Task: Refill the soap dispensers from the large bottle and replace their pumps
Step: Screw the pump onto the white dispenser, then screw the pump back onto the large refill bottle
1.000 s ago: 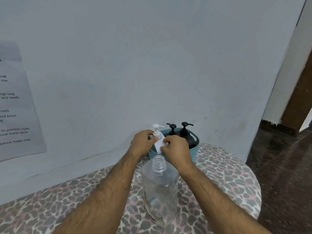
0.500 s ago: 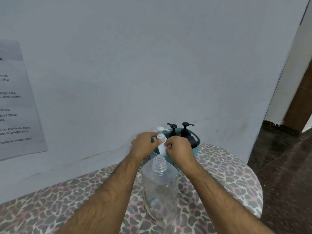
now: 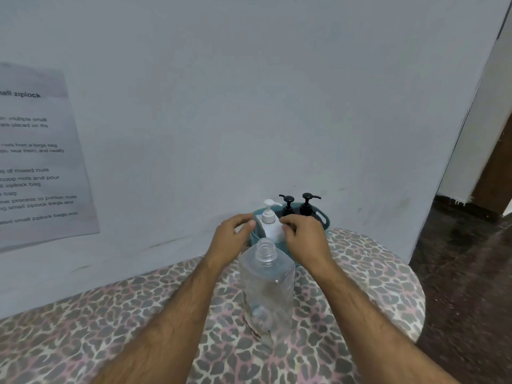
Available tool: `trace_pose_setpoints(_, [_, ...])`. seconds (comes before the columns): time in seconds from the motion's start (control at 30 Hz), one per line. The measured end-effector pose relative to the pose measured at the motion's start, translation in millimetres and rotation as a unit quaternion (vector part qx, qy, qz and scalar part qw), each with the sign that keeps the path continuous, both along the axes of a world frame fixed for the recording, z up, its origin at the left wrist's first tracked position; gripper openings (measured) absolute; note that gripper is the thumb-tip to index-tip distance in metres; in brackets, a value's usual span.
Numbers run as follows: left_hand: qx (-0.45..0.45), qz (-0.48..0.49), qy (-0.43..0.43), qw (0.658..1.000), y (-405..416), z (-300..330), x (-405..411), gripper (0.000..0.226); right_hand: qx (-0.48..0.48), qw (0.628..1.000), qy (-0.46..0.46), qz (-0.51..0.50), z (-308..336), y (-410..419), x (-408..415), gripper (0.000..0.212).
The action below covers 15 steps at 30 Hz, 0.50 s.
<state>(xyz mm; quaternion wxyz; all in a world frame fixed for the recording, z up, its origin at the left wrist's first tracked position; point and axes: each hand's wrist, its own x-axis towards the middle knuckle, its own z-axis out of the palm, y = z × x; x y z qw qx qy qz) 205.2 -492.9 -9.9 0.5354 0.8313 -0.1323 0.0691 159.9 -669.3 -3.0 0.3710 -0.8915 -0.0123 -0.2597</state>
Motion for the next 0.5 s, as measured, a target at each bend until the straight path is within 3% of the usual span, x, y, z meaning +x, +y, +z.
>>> trace_pose_setpoints(0.13, [-0.065, -0.005, 0.026, 0.998, 8, -3, -30, 0.017, 0.152, 0.988, 0.007, 0.006, -3, 3, -24, 0.021])
trace_pose_setpoints(0.3, [-0.123, -0.014, 0.062, 0.990, 15, -12, -70, 0.030, 0.272, 0.960, 0.023, 0.058, -16, 10, -57, 0.020])
trace_pose_setpoints(0.5, [-0.183, -0.016, 0.118, 0.976, 22, -23, -112, 0.060, 0.369, 0.916, 0.082, 0.134, -36, 17, -99, 0.072])
